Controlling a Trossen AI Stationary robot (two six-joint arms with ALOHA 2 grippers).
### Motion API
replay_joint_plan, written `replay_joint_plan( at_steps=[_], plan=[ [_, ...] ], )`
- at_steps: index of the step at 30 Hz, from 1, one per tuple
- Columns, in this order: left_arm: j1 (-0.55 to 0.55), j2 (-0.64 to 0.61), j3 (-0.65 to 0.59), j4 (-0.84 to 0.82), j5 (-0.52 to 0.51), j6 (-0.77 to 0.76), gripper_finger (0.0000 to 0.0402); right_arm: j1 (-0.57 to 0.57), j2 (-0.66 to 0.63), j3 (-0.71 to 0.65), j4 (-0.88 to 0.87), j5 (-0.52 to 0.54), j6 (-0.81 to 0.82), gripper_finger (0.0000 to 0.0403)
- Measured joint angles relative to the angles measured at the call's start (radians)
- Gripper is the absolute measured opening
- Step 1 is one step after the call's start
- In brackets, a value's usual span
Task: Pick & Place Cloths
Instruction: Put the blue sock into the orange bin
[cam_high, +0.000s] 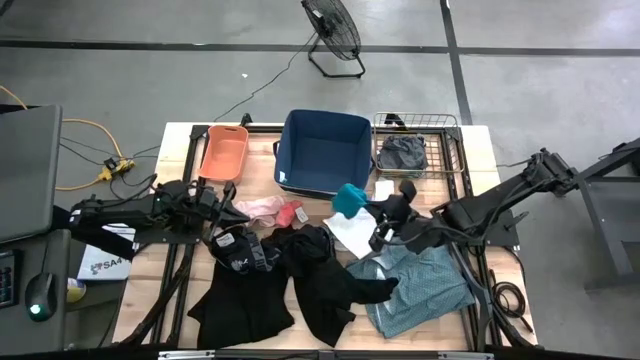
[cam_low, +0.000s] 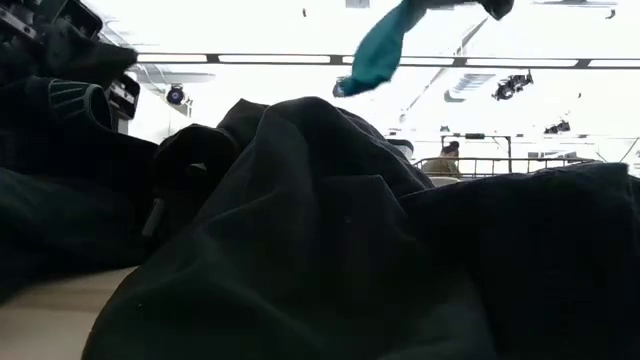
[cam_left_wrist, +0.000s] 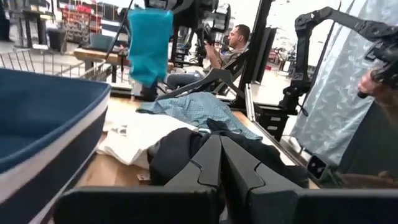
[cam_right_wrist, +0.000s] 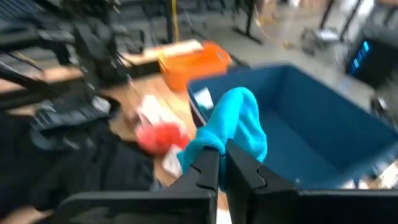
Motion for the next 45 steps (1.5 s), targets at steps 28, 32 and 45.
replay_joint_plan(
  at_steps=[28,32,45],
  plan=[
    [0.000,0.171,0.089,0.245,-0.442,0.155,0.0129,-0.306,0.229,-0.002,0.799,-0.600,-0.480,0.0004],
    [0.000,0.242,0.105,0.295,-0.357,0.145,0.0215,-0.339,0.296,-0.002,0.928,-0.643,-0.539,0.0004],
    [0.000,0.577,0.376,0.131,-0.310,0.189,0.0317,-0.418,0.454,0.065,1.080,-0.730,-0.558,0.0004]
  ],
)
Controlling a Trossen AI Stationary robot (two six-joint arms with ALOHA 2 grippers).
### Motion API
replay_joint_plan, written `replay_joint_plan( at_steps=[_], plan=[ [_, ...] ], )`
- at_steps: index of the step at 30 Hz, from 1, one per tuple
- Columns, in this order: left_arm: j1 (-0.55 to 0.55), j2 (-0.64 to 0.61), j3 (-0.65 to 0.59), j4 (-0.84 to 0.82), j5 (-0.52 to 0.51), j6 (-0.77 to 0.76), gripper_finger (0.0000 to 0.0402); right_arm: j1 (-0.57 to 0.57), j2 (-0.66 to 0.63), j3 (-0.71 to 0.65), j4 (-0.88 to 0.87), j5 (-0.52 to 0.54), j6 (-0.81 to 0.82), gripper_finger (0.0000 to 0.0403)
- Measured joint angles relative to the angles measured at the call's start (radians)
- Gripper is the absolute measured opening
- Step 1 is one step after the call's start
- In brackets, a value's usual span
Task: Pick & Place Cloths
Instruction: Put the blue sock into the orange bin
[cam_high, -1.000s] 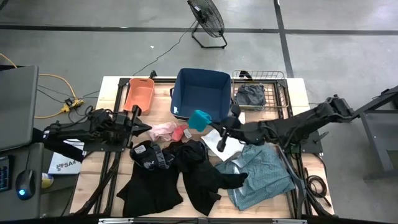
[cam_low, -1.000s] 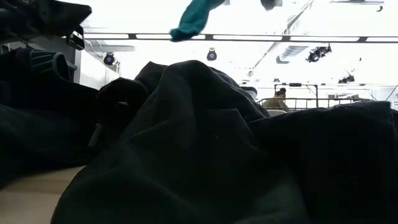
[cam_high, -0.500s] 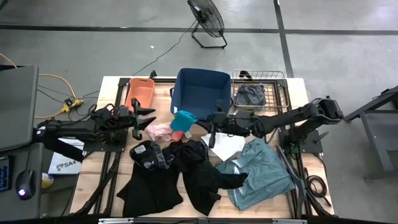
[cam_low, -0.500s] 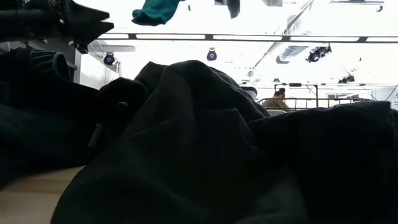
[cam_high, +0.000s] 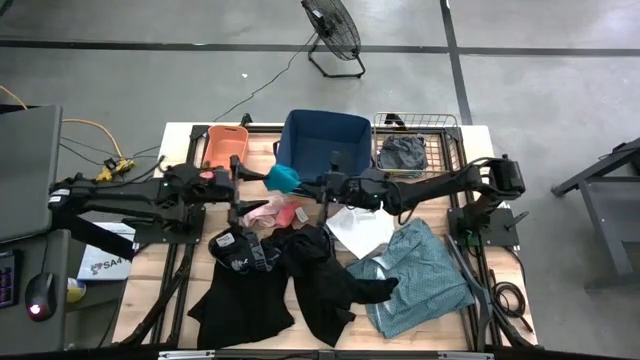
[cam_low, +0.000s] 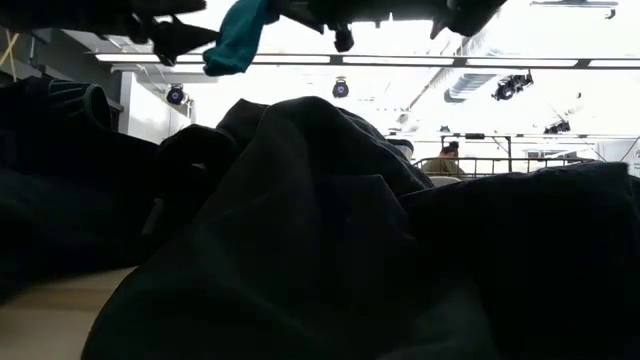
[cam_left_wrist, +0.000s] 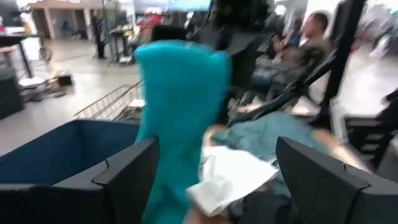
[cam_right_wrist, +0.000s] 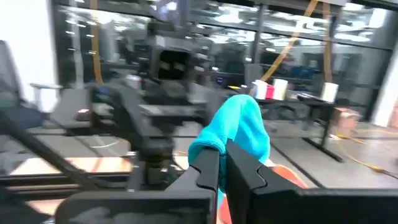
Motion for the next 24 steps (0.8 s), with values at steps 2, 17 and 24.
replay_joint_plan(
  at_steps=[2,17,24],
  plan=[
    [0.000,0.052,0.020,-0.002,-0.014,0.018,0.0317,0.002,0.010,0.013,0.000,-0.027,0.000,0.0004],
    [0.000,0.189,0.054,0.101,-0.041,-0.007,0.0317,0.015,0.011,0.017,-0.069,-0.087,0.056,0.0004],
    [0.000,0.188,0.054,0.128,0.021,-0.019,0.0317,0.008,0.011,0.017,-0.095,-0.124,0.101,0.0004]
  ],
)
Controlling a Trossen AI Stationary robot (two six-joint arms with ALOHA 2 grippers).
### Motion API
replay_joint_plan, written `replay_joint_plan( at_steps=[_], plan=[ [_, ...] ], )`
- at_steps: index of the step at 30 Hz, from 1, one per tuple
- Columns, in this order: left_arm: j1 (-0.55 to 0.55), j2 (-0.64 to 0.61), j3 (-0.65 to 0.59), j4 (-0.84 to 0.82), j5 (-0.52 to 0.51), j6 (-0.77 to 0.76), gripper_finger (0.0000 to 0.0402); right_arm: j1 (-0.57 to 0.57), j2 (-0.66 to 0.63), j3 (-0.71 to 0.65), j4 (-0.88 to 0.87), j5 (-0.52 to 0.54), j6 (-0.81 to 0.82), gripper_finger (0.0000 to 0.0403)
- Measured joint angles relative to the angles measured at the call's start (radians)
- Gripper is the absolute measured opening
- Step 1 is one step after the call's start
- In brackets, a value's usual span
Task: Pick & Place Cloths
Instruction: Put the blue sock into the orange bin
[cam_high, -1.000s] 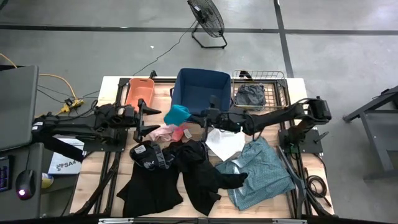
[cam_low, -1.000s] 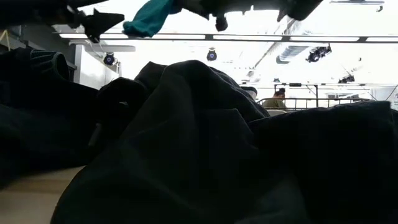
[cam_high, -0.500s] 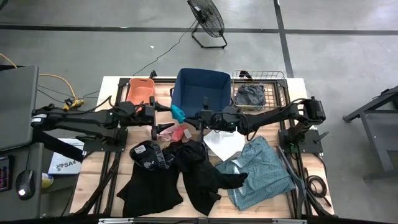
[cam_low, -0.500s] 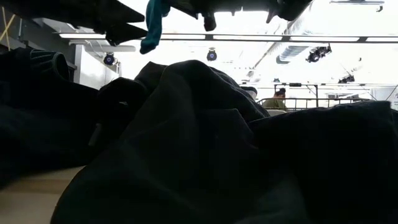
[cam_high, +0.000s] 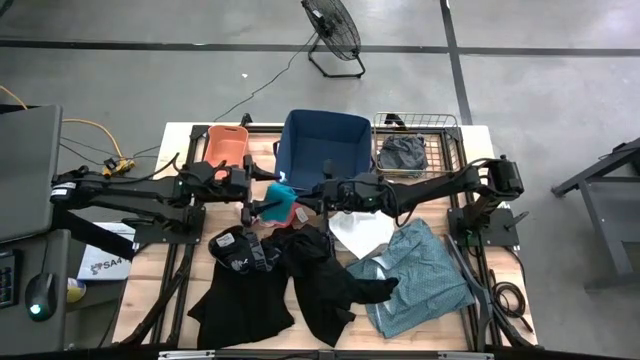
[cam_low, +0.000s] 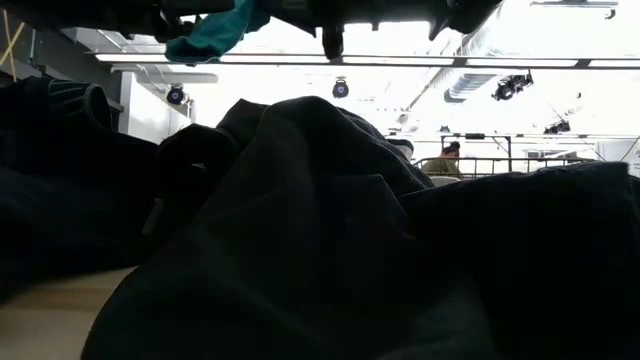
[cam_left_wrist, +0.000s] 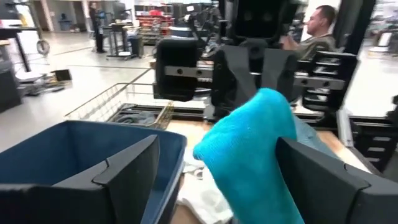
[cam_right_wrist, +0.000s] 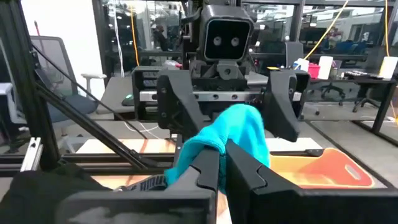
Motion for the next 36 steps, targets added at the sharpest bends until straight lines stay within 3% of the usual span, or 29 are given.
replay_joint_plan(
  at_steps=[6,9,13,19,23,27,31,36],
  plan=[
    [0.000,0.000,0.000,-0.007,0.011,0.000,0.0311,0.000,0.000,0.000,0.001,-0.011,0.002,0.0004],
    [0.000,0.000,0.000,-0.006,0.030,0.000,0.0282,0.000,0.000,0.000,-0.010,-0.011,0.002,0.0004],
    [0.000,0.000,0.000,-0.007,0.032,0.000,0.0203,0.000,0.000,0.000,-0.015,-0.007,0.006,0.0004],
    [0.000,0.000,0.000,-0.010,0.032,0.010,0.0030,0.000,0.000,0.000,-0.031,-0.003,0.036,0.0004],
    [0.000,0.000,0.000,-0.020,0.022,0.028,0.0013,0.000,0.000,0.000,-0.054,0.043,0.084,0.0007],
    [0.000,-0.030,0.000,-0.057,-0.051,0.043,0.0006,0.001,-0.026,-0.001,-0.102,0.050,0.097,0.0040],
    [0.000,-0.090,0.000,-0.143,-0.151,0.079,0.0004,0.000,-0.092,-0.001,-0.213,0.069,0.145,0.0108],
    [0.000,-0.159,0.047,-0.333,-0.468,0.082,0.0002,0.000,-0.167,-0.001,-0.396,0.126,0.204,0.0202]
  ],
)
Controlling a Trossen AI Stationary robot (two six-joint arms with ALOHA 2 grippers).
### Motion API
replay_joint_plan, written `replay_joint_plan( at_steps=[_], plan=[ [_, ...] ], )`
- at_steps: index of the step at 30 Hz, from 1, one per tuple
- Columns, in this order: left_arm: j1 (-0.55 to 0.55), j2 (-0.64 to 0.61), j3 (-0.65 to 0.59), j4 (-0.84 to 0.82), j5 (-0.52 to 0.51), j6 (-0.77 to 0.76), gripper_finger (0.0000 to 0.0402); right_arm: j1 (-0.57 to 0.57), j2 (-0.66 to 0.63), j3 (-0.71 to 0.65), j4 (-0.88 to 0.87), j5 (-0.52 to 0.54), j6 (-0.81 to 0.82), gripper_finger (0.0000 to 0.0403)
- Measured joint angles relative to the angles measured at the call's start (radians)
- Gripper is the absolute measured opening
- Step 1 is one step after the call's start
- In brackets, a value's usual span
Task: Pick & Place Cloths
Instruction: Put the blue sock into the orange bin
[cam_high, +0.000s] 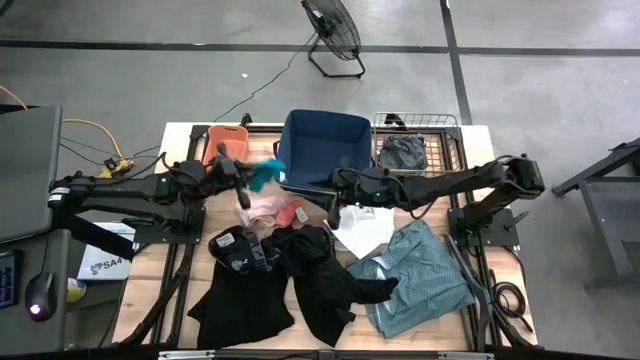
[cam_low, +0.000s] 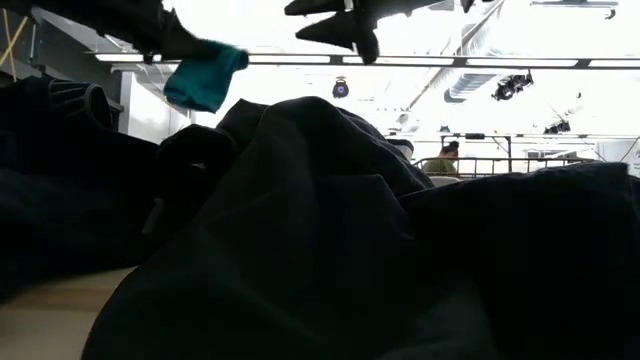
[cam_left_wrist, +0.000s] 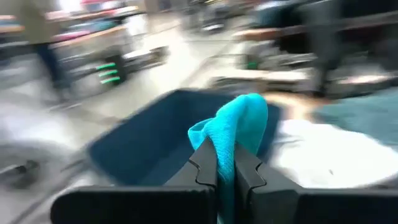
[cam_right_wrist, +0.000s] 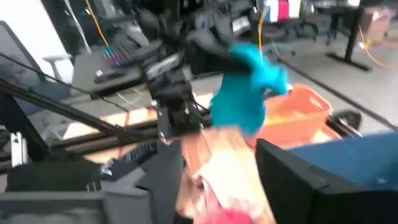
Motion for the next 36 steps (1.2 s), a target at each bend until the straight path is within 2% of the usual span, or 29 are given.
replay_joint_plan(
  at_steps=[4,8,10,14,18,25,28,33,36],
  plan=[
    [0.000,-0.010,0.025,-0.128,-0.282,-0.003,0.0002,0.000,-0.020,0.000,-0.073,-0.003,0.034,0.0243],
    [0.001,0.002,0.029,-0.217,-0.502,-0.047,0.0001,0.000,-0.018,0.000,-0.089,-0.005,0.038,0.0253],
    [0.016,0.014,0.029,-0.264,-0.577,-0.089,0.0001,0.000,-0.019,0.000,-0.105,-0.005,0.038,0.0253],
    [0.115,0.046,0.029,-0.314,-0.624,-0.164,0.0001,0.000,-0.018,0.000,-0.119,-0.005,0.042,0.0250],
    [0.273,0.098,0.029,-0.327,-0.541,-0.216,0.0000,0.000,-0.018,0.000,-0.120,-0.005,0.042,0.0249],
    [0.551,0.240,0.029,-0.331,-0.255,-0.276,0.0000,0.000,-0.018,0.000,-0.131,-0.005,0.042,0.0249],
    [0.648,0.311,0.029,-0.338,-0.177,-0.286,0.0000,0.000,-0.018,0.000,-0.134,-0.005,0.042,0.0249],
    [0.761,0.414,0.029,-0.335,-0.052,-0.286,0.0004,0.000,-0.018,0.000,-0.139,-0.005,0.041,0.0249],
    [0.773,0.448,0.035,-0.349,-0.012,-0.286,0.0005,0.000,-0.018,0.000,-0.141,-0.005,0.041,0.0249]
  ],
)
